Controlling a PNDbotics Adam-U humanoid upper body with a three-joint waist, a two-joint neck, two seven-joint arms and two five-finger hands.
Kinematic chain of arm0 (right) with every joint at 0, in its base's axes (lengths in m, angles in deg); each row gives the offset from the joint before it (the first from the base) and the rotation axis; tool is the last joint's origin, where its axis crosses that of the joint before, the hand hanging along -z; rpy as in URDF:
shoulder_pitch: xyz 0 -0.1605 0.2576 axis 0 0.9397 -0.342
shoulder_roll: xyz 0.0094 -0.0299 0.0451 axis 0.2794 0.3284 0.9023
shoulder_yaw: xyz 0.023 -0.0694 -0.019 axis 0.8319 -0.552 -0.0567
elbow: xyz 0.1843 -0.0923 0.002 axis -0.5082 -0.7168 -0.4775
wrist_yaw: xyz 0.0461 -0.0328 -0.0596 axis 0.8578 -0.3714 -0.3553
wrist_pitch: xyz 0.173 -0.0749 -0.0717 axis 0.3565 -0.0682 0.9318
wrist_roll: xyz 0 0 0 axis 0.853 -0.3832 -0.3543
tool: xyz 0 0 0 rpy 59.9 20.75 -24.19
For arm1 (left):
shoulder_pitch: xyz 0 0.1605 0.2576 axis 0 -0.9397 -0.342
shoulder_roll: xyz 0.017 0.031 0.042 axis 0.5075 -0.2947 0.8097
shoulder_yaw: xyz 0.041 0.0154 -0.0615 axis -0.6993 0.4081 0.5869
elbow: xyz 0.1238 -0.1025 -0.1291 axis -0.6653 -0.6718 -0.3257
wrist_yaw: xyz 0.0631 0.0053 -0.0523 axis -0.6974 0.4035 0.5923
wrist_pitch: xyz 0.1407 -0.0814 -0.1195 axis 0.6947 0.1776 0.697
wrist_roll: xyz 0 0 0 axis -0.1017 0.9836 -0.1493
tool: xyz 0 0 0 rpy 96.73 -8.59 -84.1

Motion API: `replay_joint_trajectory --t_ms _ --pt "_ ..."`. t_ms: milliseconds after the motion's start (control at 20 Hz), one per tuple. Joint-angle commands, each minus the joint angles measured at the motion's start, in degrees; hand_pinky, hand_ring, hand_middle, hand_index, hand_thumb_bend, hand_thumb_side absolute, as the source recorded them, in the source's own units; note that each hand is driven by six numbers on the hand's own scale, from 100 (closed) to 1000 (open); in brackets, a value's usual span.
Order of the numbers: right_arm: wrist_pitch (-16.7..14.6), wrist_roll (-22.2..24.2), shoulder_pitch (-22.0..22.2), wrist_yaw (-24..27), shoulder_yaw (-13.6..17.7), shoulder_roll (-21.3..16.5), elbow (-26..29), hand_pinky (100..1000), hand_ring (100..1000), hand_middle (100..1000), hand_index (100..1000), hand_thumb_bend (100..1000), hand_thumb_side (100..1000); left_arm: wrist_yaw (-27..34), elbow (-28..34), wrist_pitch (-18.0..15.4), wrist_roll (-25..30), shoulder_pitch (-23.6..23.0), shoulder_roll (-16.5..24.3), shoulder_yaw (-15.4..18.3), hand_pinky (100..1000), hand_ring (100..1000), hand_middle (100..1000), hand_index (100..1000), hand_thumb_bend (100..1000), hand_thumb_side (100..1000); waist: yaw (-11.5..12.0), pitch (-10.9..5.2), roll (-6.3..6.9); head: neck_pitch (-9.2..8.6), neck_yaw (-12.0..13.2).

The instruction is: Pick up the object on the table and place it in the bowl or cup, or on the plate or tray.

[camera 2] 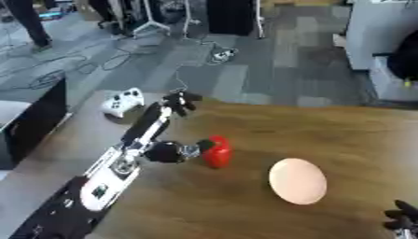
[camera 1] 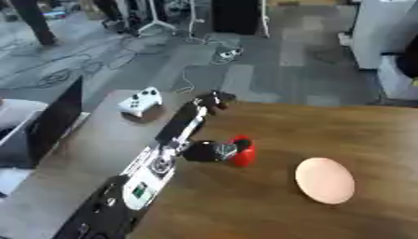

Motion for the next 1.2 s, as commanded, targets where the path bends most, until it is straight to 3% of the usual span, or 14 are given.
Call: replay_joint_trajectory --t_ms 50,450,1200 --pt "-0.2 0.3 -0.7 -0.3 -0.2 -0.3 0.9 459 671 697 878 100 705 -1.1 0.3 0.3 0.0 1.2 1.3 0.8 610 724 767 880 552 666 0.0 -0.30 -0.23 -0.59 0.4" --pt "-0.3 0.7 -1.0 -0.4 -0.5 -0.2 1.1 459 672 698 878 100 712 1.4 -4.7 -0.4 0.0 2.8 -0.6 -0.1 597 713 758 883 558 701 -1.0 0.09 -0.41 -0.90 0.8" --pt "-0.2 0.8 -1.2 -0.3 -0.6 0.0 1.1 458 672 698 878 100 712 -0.4 -11.7 -2.2 -0.7 3.9 -3.0 0.1 587 711 755 882 577 744 -2.1 0.33 -0.25 -0.95 1.7"
